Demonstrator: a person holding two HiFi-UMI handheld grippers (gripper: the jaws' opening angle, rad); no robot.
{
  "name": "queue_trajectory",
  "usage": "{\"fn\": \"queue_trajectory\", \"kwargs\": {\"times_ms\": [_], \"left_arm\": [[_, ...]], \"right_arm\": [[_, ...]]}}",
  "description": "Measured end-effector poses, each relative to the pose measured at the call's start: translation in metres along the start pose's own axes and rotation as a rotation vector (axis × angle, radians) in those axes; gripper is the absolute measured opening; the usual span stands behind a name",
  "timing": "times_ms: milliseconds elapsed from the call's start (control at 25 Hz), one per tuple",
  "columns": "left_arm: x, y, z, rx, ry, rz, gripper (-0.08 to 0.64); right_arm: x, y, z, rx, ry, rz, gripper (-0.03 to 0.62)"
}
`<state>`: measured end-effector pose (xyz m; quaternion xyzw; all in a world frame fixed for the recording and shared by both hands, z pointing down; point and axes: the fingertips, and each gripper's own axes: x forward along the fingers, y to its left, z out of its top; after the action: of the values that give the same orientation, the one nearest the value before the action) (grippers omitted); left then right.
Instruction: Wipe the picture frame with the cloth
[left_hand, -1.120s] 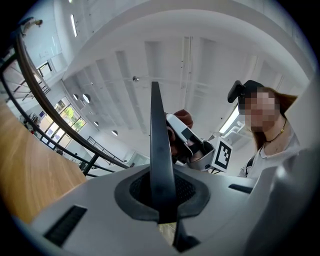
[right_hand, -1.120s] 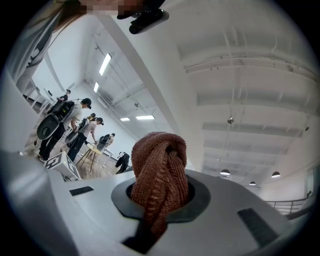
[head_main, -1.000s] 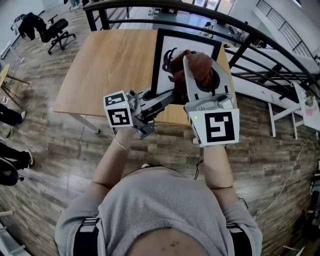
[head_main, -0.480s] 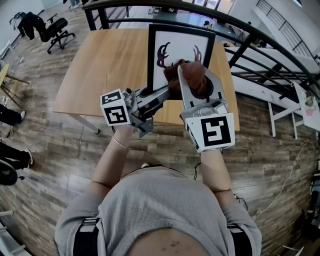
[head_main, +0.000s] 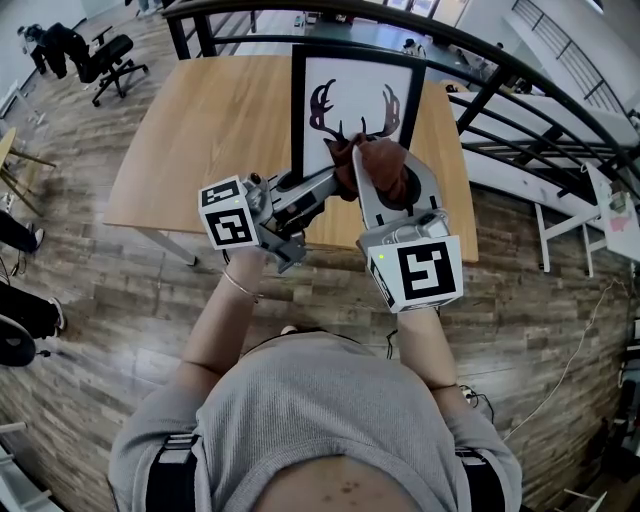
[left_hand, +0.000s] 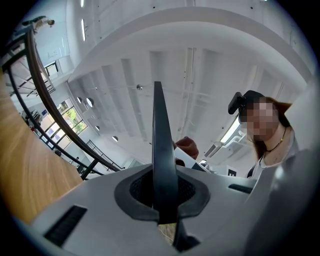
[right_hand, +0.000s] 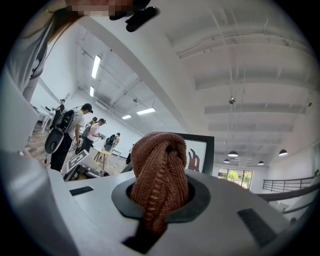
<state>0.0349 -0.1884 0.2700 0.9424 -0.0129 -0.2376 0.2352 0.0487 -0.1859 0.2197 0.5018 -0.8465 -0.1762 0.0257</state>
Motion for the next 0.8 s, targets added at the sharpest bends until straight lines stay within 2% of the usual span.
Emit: {"fn": "queue_trajectory", "kwargs": {"times_ms": [800], "left_arm": [[0.002,0.001,-0.001,-0.008,-0.019,0.01,0.028]], "right_arm": [[-0.022,0.015,-0.026,0.126,0.025,0.038,0.046]]}}
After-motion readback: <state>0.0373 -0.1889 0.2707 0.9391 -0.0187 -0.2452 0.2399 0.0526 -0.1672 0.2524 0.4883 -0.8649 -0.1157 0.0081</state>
